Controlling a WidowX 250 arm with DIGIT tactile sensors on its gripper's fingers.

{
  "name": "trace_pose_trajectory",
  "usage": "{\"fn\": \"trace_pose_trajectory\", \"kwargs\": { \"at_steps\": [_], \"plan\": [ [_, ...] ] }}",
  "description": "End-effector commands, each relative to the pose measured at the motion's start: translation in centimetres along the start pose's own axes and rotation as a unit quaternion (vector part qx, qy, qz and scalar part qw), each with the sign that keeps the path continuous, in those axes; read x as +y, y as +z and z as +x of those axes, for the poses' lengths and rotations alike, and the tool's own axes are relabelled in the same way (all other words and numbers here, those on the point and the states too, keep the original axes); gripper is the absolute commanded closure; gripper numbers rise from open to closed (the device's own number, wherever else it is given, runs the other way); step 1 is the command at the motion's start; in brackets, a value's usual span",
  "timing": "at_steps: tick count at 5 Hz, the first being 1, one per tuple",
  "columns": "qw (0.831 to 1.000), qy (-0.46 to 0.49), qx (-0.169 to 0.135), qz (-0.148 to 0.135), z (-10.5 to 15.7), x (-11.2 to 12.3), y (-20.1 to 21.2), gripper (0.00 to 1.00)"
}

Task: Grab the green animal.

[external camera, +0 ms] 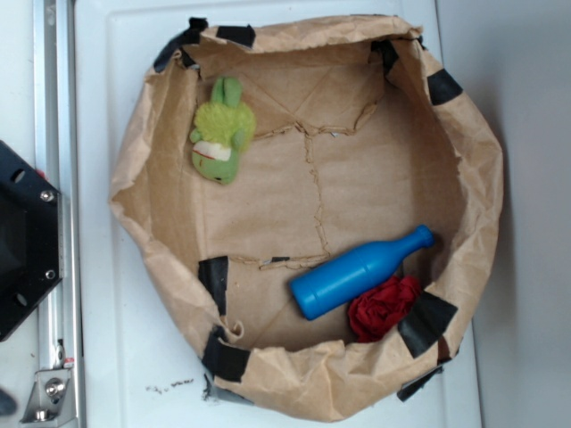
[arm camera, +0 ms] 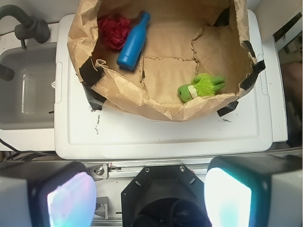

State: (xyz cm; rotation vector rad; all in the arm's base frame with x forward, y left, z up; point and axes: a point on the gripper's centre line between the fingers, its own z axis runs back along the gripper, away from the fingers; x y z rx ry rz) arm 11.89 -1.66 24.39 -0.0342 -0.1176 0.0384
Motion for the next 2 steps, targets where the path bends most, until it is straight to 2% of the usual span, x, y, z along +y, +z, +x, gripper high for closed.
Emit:
{"fn": "trace_pose_trajectory", "kwargs": {
  "at_steps": [1,2],
  "plan": [
    [1.0,0.0,0.0,0.0,0.0,0.0,0.0,0.0],
    [0.999,0.027,-0.017,0.004,5.0,-0.4,-0.3,0.0]
  ]
}}
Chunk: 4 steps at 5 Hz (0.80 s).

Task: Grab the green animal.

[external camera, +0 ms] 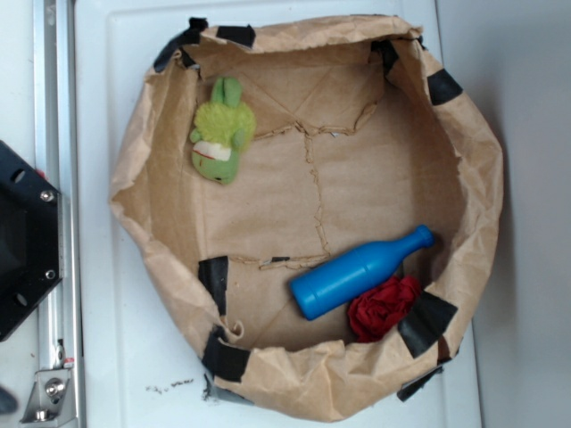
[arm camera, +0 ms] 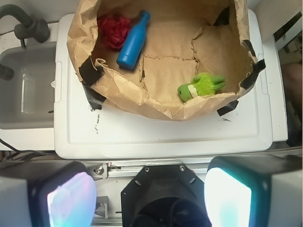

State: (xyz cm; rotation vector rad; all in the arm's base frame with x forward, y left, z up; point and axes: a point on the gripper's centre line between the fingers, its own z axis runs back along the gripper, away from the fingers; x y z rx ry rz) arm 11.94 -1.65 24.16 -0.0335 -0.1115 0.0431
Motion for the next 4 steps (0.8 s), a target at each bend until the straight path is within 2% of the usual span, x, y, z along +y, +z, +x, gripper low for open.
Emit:
{"fn": "trace_pose_trajectory", "kwargs": {
  "at_steps": [1,2,4],
  "plan": [
    [0.995,0.089,-0.046,0.008,9.5,1.0,0.0,0.0],
    [0.976,0.211,-0.053,0.029,11.0,1.9,-1.7,0.0],
    [0.976,0.211,-0.053,0.029,11.0,1.9,-1.7,0.0]
  ]
}}
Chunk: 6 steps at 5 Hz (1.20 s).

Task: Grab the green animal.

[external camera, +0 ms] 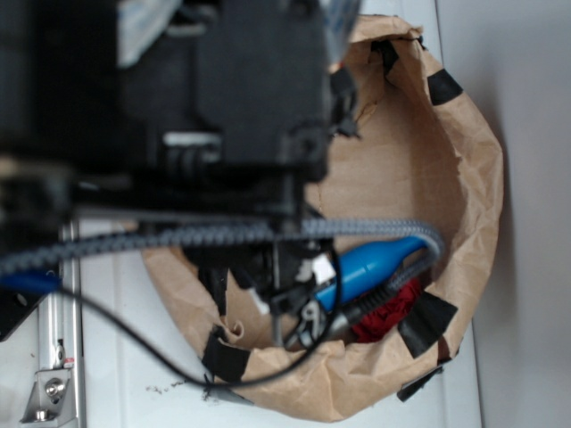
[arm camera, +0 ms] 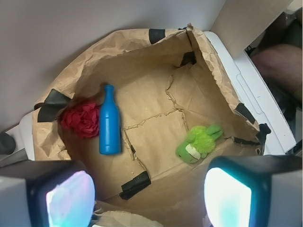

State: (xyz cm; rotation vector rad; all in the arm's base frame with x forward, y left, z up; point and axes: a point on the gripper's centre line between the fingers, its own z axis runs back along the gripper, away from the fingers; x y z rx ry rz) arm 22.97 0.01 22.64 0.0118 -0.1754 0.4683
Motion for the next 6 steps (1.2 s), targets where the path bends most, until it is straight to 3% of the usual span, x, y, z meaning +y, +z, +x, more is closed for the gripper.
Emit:
{"fn": "trace_pose_trajectory", "kwargs": {
  "at_steps": [1,2,3,4,5,6],
  "plan": [
    [1.0,0.003,-0.015,-0.007,0.5,0.6,0.9,0.0],
    [0.99,0.113,-0.048,0.076,0.6,0.0,-1.8,0.0],
    [0.966,0.226,-0.008,0.127,0.6,-0.4,-3.7,0.0],
    [0.931,0.341,0.023,0.128,1.0,0.4,-6.0,0.0],
    [0.947,0.32,-0.005,0.013,1.0,3.0,-9.5,0.0],
    [0.961,0.267,-0.056,-0.037,-1.5,4.1,-12.1,0.0]
  ]
}}
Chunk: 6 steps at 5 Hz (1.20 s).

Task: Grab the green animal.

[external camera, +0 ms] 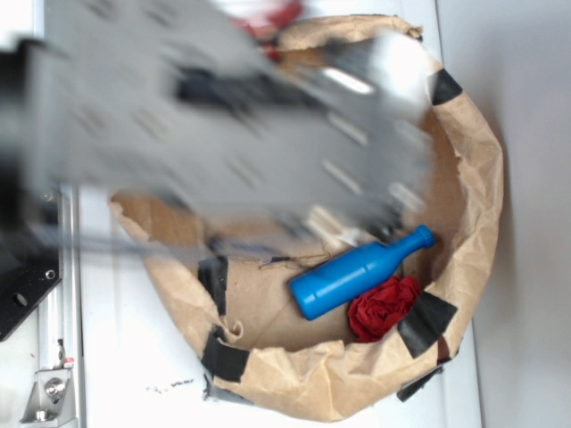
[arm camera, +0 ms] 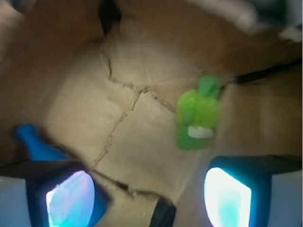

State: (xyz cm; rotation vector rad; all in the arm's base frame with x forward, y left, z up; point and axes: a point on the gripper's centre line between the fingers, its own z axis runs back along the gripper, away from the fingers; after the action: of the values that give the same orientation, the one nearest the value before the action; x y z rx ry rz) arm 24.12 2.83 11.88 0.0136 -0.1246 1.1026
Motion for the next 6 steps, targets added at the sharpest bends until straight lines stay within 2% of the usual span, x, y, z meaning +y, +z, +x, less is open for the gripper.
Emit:
{"fn": "trace_pose_trajectory", "kwargs": {
  "at_steps": [1,2,3,4,5,6],
  "plan": [
    [0.993,-0.073,-0.055,-0.08,-2.9,4.3,-2.6,0.0],
    [0.995,-0.061,-0.036,-0.067,-4.3,5.4,-2.5,0.0],
    [0.998,-0.032,-0.015,-0.044,-1.9,2.7,-0.9,0.0],
    [1.0,0.012,0.006,0.012,1.2,-0.1,0.1,0.0],
    [0.996,0.058,0.015,0.073,2.1,-0.3,0.1,0.0],
    [0.997,0.049,0.003,0.055,1.5,0.2,0.2,0.0]
  ]
}}
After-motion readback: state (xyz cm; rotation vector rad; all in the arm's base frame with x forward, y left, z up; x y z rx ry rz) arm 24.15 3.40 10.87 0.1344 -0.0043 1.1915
